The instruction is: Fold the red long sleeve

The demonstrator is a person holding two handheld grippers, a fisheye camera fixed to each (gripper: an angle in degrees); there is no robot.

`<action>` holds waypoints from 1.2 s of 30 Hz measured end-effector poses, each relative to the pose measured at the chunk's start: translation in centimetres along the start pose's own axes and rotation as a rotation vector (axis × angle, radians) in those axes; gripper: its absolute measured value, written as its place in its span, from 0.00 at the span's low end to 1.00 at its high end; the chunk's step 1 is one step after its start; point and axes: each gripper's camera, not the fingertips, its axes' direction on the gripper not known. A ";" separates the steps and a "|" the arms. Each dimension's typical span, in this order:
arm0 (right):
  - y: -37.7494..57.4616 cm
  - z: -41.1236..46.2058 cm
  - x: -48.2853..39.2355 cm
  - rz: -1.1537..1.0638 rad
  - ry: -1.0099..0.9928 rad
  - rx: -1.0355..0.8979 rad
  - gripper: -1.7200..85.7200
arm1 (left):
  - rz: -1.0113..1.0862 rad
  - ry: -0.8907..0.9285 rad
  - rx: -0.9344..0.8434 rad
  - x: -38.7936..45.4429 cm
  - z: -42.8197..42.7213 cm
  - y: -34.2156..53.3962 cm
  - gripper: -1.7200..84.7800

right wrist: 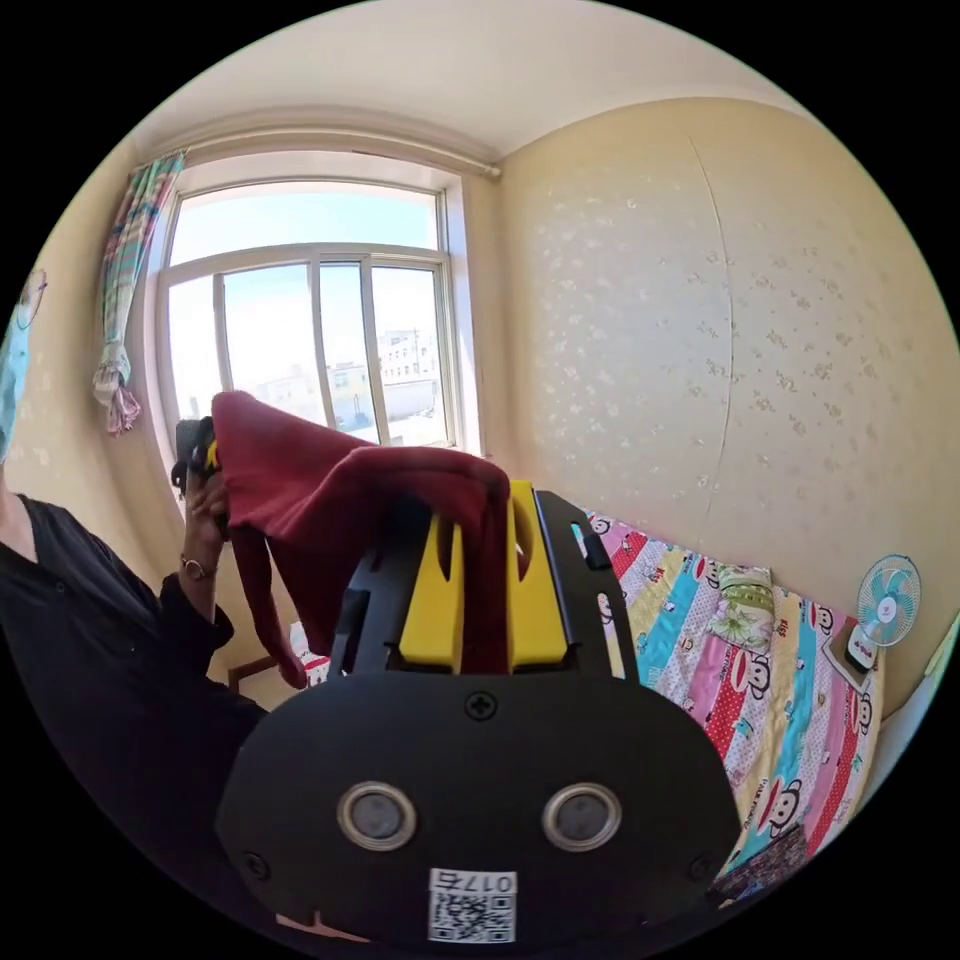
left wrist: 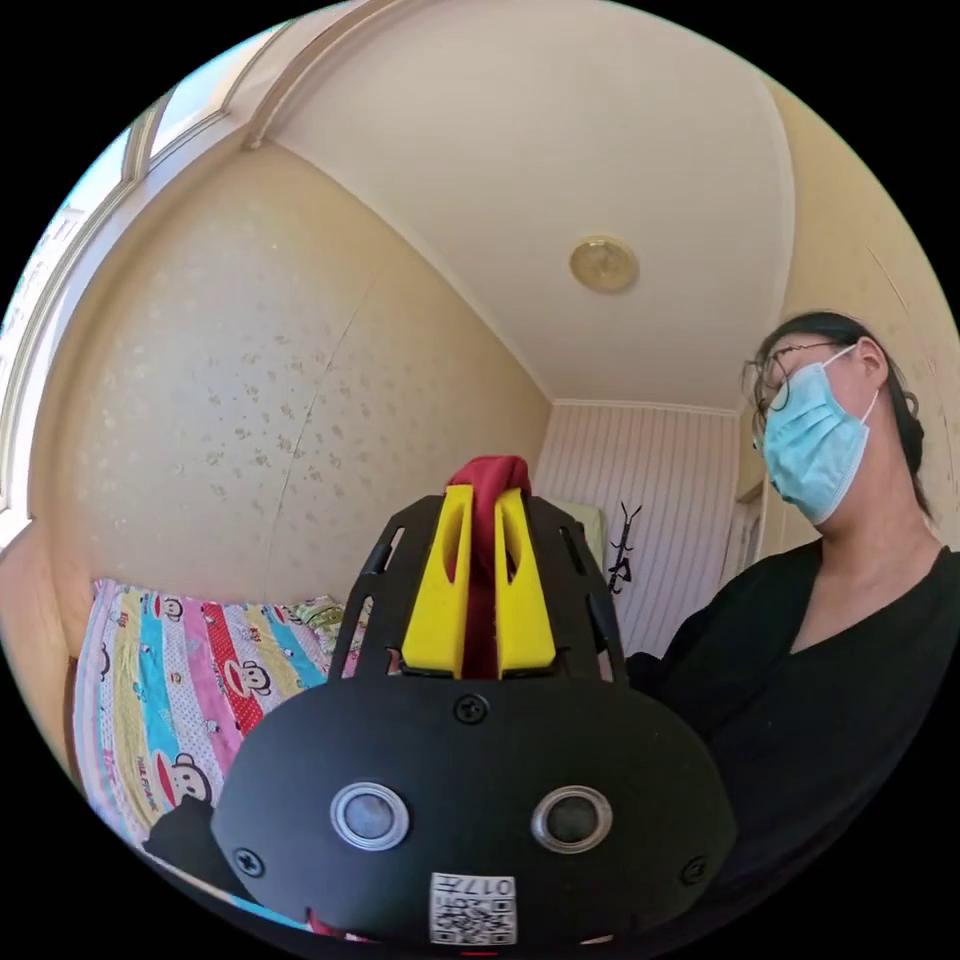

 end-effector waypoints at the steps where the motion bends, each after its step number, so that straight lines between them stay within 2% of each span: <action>1: 1.0 0.3 0.3 0.006 -0.016 0.003 0.13 | 0.014 -0.006 0.005 1.4 0.6 -1.0 0.05; 6: 11.1 6.6 2.5 0.228 -0.248 -0.100 0.21 | 0.107 0.026 -0.062 5.2 2.6 -4.8 0.05; 8: 13.9 9.1 2.0 0.293 -0.362 -0.135 0.21 | 0.107 0.009 -0.064 6.4 2.3 -6.1 0.05; 13: 17.0 16.8 -2.3 0.282 -0.582 -0.415 0.22 | 0.119 0.026 0.015 7.8 -2.1 -9.3 0.05; 15: 16.3 17.2 -3.2 0.279 -0.738 -0.377 0.22 | 0.124 -0.019 0.037 8.1 -4.4 -10.5 0.05; 20: 13.3 14.2 -3.5 0.275 -0.887 -0.266 0.15 | 0.061 -0.061 0.087 7.4 -11.1 -12.9 0.06; 25: 12.2 9.5 1.7 0.388 -0.756 -0.162 0.10 | 0.015 -0.169 0.124 6.6 -18.1 -15.0 0.06; 27: 10.7 4.9 6.0 0.434 -0.595 -0.059 0.09 | -0.008 -0.265 0.079 6.0 -19.9 -16.0 0.06; 30: 6.3 -2.4 9.3 0.378 -0.424 0.083 0.09 | -0.004 -0.391 -0.071 4.1 -21.4 -17.4 0.06; 32: 3.5 -6.5 9.7 0.299 -0.345 0.135 0.09 | 0.003 -0.353 -0.182 2.1 -22.6 -17.4 0.06; 36: 1.0 -13.1 7.4 0.165 -0.162 0.175 0.08 | -0.056 -0.135 -0.167 -0.3 -26.8 -15.2 0.06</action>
